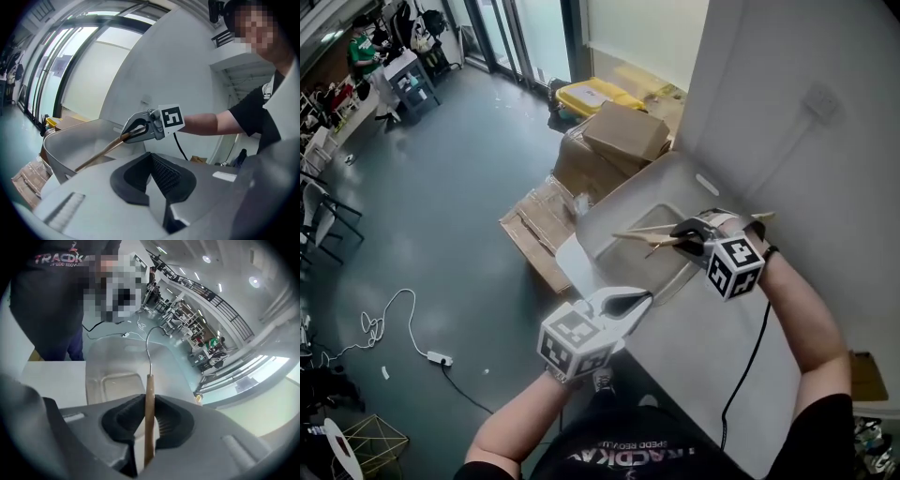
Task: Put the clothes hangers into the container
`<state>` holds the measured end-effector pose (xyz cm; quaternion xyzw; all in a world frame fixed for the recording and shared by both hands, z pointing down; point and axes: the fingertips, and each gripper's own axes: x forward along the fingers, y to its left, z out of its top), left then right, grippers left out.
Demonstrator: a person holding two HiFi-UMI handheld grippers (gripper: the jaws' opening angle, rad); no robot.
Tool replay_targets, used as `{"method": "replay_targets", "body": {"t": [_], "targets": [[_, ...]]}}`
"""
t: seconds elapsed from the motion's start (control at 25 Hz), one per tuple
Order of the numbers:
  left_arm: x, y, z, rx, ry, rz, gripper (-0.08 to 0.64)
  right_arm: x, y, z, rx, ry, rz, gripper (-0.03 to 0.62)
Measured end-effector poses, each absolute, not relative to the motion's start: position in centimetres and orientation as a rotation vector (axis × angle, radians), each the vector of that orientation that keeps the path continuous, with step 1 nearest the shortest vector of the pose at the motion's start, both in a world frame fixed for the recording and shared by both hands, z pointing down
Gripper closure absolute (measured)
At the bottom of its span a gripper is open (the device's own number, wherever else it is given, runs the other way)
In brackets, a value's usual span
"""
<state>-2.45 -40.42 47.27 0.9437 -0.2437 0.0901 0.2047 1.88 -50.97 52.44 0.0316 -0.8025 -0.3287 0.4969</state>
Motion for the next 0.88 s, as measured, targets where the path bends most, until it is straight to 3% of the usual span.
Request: {"method": "replay_targets", "body": {"t": [0.56, 0.88], "targets": [[-3.5, -42.3, 49.4, 2.586, -0.68, 0.271, 0.555, -1.2, -51.2, 55.6, -0.165, -1.983, -0.805, 0.535], [-3.0, -41.7, 49.7, 2.572, -0.686, 0.262, 0.555, 0.6, -52.2, 57.3, -0.135, -1.945, -0.801, 0.534]]}}
